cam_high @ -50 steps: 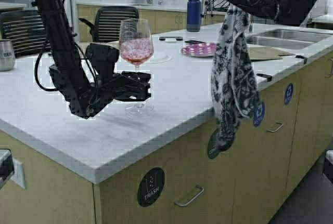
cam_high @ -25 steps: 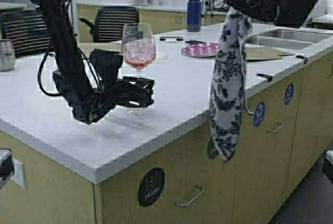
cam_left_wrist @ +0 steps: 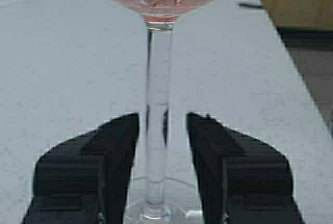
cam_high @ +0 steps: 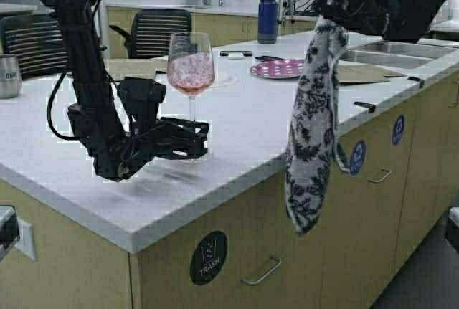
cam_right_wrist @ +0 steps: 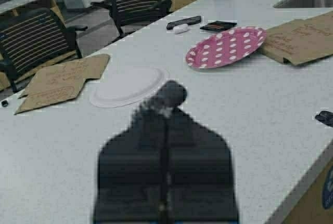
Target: Get the cloth and wipe up the spill under the wine glass
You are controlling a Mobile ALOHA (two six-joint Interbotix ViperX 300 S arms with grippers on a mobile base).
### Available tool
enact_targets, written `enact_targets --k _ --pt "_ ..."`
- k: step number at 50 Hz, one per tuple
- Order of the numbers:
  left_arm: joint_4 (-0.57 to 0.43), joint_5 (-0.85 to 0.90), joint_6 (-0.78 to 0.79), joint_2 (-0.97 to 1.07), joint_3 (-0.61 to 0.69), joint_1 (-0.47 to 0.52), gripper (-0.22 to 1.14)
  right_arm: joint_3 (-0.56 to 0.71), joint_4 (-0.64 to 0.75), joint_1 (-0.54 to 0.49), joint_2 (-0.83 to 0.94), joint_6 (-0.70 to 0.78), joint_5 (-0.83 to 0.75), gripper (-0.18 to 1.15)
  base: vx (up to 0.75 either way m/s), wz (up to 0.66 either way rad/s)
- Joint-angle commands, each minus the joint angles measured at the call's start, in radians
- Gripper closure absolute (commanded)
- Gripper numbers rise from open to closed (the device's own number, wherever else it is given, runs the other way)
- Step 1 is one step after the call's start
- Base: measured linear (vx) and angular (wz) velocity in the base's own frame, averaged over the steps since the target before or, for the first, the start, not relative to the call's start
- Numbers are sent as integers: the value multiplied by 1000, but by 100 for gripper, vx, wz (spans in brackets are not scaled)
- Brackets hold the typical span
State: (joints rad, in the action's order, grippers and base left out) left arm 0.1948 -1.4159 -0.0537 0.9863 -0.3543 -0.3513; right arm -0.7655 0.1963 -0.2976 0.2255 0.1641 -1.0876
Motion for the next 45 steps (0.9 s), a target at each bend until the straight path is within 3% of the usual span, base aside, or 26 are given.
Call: enact_targets --k 1,12,22,33,45 --pt "-9 -46 3 -64 -44 -2 17 14 -9 -2 -38 2 -14 91 0 0" --pt "-15 -160 18 -118 -216 0 17 -14 -20 -2 -38 5 -17 91 0 0" --pt "-37 -278 29 -183 -440 0 17 -81 -38 -29 -75 -8 -18 91 0 0" --pt "-37 -291 11 -350 -698 -8 17 -164 -95 -77 -147 -8 -2 91 0 0" --pt "-40 -241 -25 -623 -853 -8 17 -184 -107 -118 -282 -11 195 91 0 0"
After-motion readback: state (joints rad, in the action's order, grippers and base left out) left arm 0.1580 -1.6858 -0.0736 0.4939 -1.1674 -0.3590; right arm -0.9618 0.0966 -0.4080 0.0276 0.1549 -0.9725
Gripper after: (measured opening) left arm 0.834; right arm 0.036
